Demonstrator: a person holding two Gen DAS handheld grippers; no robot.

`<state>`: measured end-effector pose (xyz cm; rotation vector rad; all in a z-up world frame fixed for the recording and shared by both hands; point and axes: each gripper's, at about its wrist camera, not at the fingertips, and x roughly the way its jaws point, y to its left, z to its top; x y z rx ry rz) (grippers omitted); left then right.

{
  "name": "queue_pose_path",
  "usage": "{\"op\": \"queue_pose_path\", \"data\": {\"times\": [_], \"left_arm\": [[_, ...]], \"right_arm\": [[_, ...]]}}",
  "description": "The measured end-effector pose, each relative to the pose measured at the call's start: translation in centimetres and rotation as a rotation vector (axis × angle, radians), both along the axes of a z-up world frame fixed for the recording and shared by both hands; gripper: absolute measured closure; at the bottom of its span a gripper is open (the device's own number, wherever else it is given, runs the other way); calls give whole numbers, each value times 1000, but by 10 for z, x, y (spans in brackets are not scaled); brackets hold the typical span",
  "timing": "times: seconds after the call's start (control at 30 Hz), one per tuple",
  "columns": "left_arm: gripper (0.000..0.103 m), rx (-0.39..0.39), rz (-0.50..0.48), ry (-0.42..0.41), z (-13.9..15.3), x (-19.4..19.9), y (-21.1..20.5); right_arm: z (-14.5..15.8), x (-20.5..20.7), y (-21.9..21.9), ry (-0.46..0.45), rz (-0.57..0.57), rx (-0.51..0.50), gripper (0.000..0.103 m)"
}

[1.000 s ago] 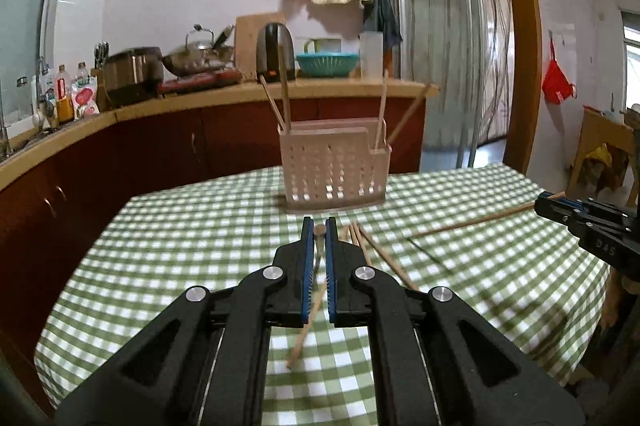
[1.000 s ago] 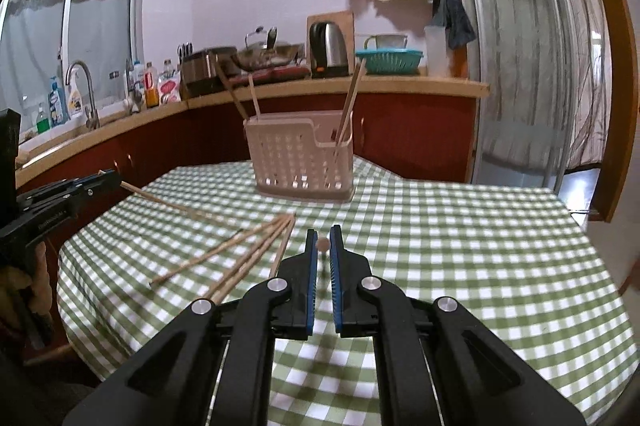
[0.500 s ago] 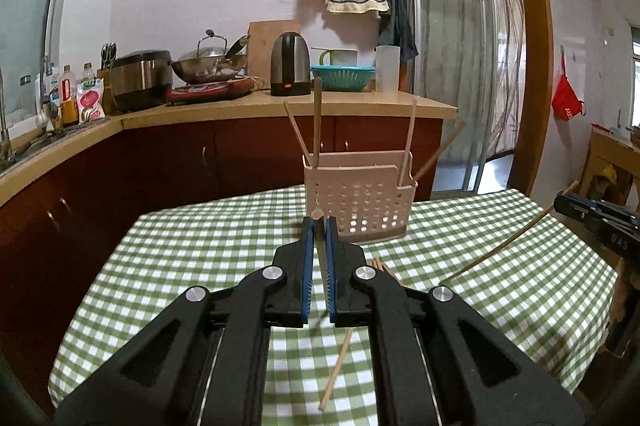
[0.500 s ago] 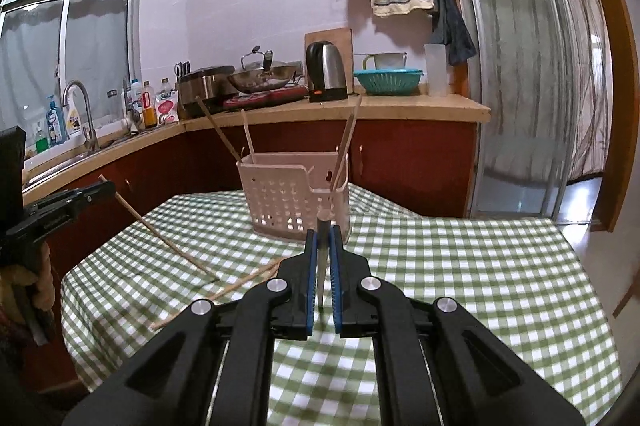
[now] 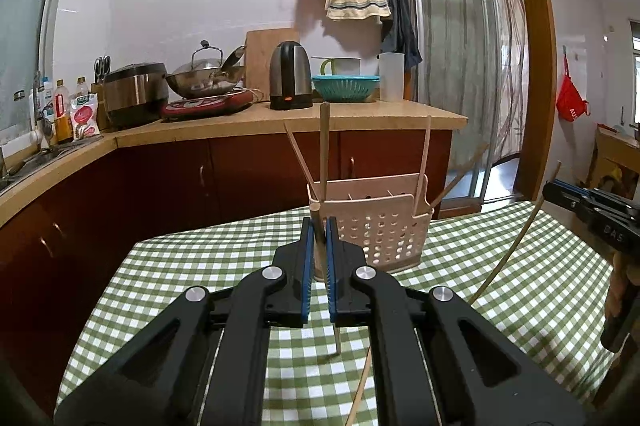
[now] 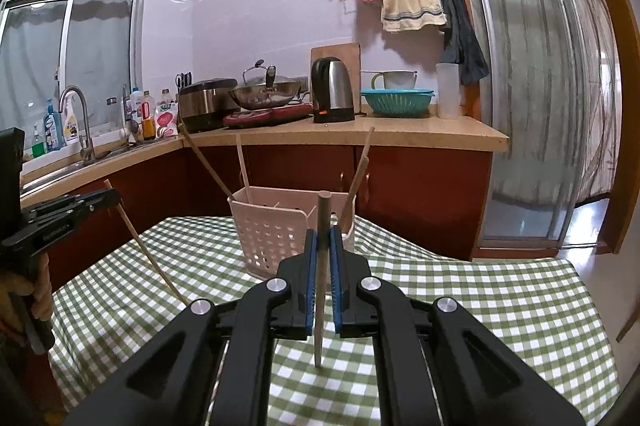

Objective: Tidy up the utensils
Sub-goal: 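Lift both held chopsticks upright and carry them over the beige caddy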

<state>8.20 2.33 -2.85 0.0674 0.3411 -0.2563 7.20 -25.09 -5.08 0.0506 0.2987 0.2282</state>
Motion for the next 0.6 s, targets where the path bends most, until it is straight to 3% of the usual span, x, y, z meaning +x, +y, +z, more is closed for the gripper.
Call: {"op": "queue_pose_path", "data": {"times": [0.3, 0.6], "left_arm": [[97, -19, -16, -3, 7, 15, 3], [98, -65, -82, -61, 44, 16, -3]], "right_arm": [[6, 9, 1, 1, 7, 9, 96], [35, 8, 5, -59, 28, 20, 96]]}}
